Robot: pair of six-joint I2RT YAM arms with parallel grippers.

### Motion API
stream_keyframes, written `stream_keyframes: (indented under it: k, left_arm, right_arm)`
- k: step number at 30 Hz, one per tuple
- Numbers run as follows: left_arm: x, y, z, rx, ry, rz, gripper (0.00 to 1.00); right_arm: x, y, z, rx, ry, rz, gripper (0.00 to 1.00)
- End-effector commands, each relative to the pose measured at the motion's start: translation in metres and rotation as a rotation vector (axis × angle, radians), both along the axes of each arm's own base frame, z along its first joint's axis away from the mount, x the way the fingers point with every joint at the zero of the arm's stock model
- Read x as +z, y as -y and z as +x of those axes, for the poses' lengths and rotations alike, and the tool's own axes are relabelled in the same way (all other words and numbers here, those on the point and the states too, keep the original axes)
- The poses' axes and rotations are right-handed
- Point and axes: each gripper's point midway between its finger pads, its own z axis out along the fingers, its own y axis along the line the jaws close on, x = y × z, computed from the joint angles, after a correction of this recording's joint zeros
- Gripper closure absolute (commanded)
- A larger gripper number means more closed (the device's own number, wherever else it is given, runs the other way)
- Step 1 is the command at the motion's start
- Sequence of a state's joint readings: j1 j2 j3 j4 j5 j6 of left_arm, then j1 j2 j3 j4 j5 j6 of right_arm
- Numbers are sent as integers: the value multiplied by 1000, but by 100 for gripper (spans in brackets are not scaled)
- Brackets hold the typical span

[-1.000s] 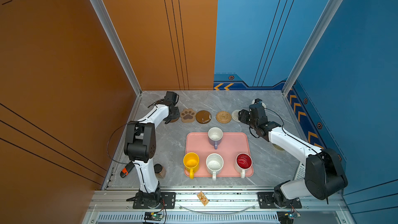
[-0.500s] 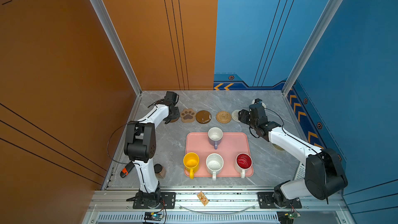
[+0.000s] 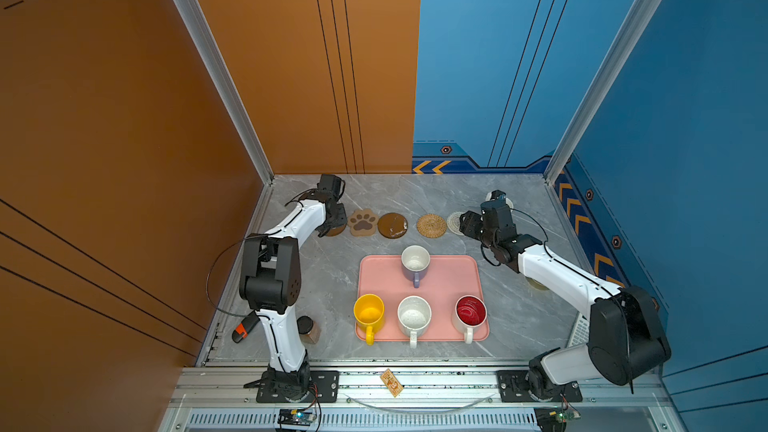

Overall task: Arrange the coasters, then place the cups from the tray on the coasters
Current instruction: 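Carry and lower the white mug onto the round wooden coaster with the left gripper, then open the left gripper and raise it while right gripper swings back over the tray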

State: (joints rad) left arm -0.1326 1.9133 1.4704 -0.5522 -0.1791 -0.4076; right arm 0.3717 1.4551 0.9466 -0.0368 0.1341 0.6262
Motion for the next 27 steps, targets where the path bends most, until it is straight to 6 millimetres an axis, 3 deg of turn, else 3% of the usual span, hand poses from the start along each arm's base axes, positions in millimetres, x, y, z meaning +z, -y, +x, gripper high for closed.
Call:
stream_keyframes:
  k: [1,11,17,22,27]
  left_arm:
    - [16,1,-4,-1,25,20,59]
    - [48,11,-29,-19,88,38,53]
    - [61,29,-44,-53,123,57,53]
    - [76,46,-49,-70,172,101,54]
    - [102,86,-50,-152,259,84,54]
  right_arm:
    - [2,4,-1,-8,-6,-14,34]
    - [7,5,-5,-10,5,-10,32]
    - [24,7,-18,-30,2,-198,28]
    - [40,-14,-26,36,34,-167,28]
    - [48,-36,-45,122,27,-180,28]
